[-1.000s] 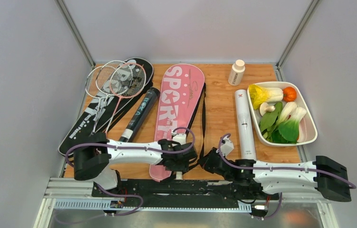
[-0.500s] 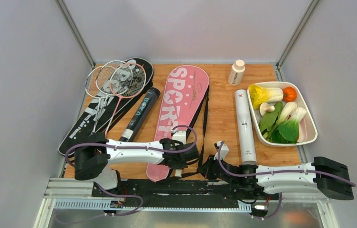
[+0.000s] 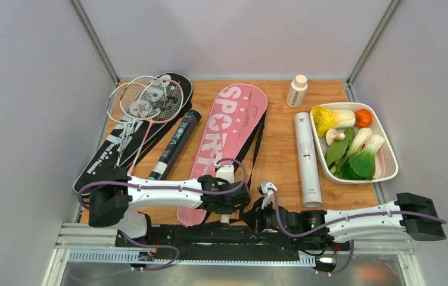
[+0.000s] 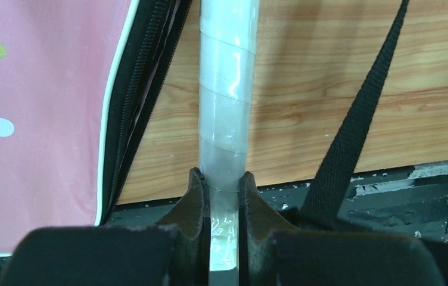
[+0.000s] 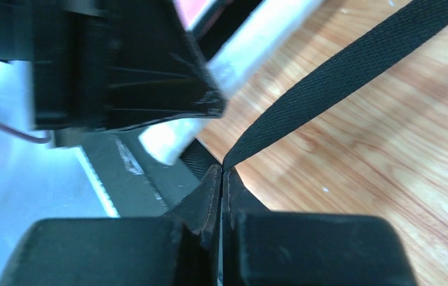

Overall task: Pack up the badminton gear
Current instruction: Adjust the racket bag at the center of the board.

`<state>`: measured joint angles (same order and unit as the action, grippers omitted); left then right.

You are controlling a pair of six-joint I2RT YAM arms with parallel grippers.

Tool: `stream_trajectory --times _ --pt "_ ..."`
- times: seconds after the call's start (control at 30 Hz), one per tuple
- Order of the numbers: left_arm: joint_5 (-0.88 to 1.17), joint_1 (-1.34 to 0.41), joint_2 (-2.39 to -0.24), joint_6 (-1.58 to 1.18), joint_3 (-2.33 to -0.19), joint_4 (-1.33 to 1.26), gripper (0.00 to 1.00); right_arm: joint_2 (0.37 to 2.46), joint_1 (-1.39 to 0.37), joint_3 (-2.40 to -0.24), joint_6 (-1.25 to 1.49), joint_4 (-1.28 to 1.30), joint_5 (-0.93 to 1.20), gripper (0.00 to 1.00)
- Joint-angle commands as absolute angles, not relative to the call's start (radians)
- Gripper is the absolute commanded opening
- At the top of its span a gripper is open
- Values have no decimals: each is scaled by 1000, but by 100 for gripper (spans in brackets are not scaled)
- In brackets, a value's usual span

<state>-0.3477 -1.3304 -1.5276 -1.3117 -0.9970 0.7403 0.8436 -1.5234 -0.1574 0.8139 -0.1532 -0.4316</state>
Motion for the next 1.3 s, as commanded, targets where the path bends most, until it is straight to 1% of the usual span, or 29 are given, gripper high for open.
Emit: stream_trajectory --times 0.0,0.13,0.23,0.37,0.4,0.47,0.5,0.57,0.67,0.7,0.8,0.9,0.97,1.07,1.13,1.2,1.27 --pt "-632 -1299 -1525 -1357 -1008 663 0 725 -1619 -120 764 -330 -307 0" --pt "-650 -1299 -1529 -1350 -989 635 0 643 -1629 -66 741 -383 -264 0" --pt "-653 -1299 -1526 -1346 -1000 631 0 630 -1629 -78 737 -285 -271 0" --pt "-681 -1298 -1497 -1354 -1013 631 0 659 -1630 -93 720 -255 -222 0" --pt "-687 -1298 -1495 -1352 -1015 628 0 670 -1629 -101 740 -236 -237 0" --pt "-695 -1298 -1497 -1354 -1023 638 0 693 -1630 -123 843 -155 -342 0" --pt "-692 -1298 -1499 -1353 -1025 640 0 706 -1630 -139 938 -99 -427 4" --pt "-678 -1298 -1493 -1354 -1026 642 0 719 -1630 -165 1187 9 -558 19" --pt "-667 -1298 -1456 -1366 -996 616 0 746 -1630 -187 1408 33 -648 30" --pt "-663 -1298 -1443 -1370 -987 607 0 762 -1630 -198 1459 38 -689 33" --pt "-664 -1298 -1386 -1375 -948 576 0 805 -1627 -242 1585 84 -782 35" --pt "-675 -1298 -1347 -1375 -923 576 0 832 -1608 -316 1675 246 -870 37" --pt "-683 -1299 -1322 -1371 -909 571 0 844 -1565 -347 1647 280 -885 39" --pt "-688 -1298 -1296 -1361 -883 554 0 857 -1503 -379 1508 281 -923 45" --pt "-687 -1298 -1289 -1353 -872 543 0 847 -1429 -394 1448 273 -879 48" --pt "-685 -1298 -1278 -1341 -860 523 0 823 -1362 -399 1315 195 -796 52" --pt "-687 -1299 -1266 -1332 -847 509 0 780 -1319 -371 1087 -6 -659 58"
